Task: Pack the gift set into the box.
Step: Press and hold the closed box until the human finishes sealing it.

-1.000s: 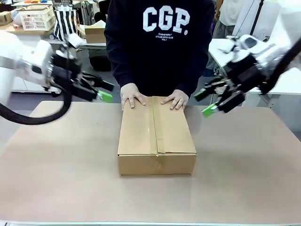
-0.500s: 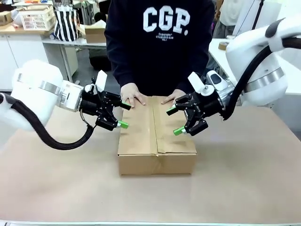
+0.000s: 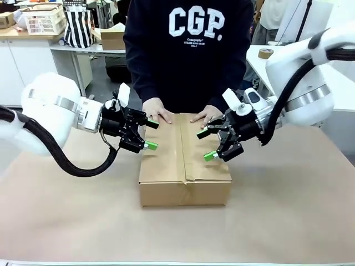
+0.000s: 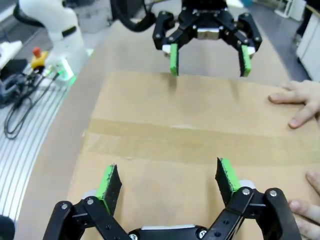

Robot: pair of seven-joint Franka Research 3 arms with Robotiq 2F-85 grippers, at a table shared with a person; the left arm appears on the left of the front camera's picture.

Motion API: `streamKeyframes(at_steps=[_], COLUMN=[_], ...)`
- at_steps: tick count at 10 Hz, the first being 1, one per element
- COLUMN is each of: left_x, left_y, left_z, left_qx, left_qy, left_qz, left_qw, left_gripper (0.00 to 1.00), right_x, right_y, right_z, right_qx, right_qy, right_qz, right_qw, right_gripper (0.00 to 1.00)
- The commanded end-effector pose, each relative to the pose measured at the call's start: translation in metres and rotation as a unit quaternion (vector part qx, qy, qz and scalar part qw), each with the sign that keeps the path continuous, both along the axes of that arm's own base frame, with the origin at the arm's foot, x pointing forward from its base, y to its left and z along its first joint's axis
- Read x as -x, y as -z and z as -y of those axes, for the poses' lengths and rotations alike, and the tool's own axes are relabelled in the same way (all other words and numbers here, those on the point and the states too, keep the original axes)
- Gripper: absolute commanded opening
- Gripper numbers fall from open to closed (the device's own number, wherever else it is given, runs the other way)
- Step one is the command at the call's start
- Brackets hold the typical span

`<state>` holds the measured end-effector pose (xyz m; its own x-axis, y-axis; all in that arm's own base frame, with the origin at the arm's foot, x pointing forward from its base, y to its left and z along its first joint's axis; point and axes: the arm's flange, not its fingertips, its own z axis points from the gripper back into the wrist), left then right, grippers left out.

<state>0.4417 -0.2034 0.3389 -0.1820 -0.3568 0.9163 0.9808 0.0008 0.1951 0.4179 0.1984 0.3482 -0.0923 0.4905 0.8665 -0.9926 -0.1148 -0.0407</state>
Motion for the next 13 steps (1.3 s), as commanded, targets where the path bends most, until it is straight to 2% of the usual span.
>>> streamKeyframes(at_steps=[1,6,7,12,13], left_x=[-0.003,0.005,0.009,0.017,0.015], left_y=[0.017,0.038,0.042,0.048,0.048], left_z=[0.017,0.020,0.020,0.010,0.010], left_qx=[0.032,0.032,0.031,0.012,0.004], left_qy=[-0.027,-0.008,-0.002,-0.021,-0.029], left_qz=[0.010,-0.004,-0.018,-0.034,-0.036], left_qw=[0.999,0.999,0.999,0.999,0.999], left_gripper=[1.00,1.00,1.00,1.00,1.00], right_x=[-0.010,-0.017,-0.018,-0.026,-0.025], right_y=[0.015,0.043,0.047,0.053,0.052], right_z=[0.005,0.008,0.008,0.005,0.004], right_qx=[-0.033,-0.048,-0.049,-0.043,-0.038], right_qy=[0.029,0.029,0.035,0.064,0.036], right_qz=[-0.024,-0.069,-0.074,-0.054,-0.056], right_qw=[0.999,0.996,0.995,0.996,0.997], right_gripper=[1.00,1.00,1.00,1.00,1.00])
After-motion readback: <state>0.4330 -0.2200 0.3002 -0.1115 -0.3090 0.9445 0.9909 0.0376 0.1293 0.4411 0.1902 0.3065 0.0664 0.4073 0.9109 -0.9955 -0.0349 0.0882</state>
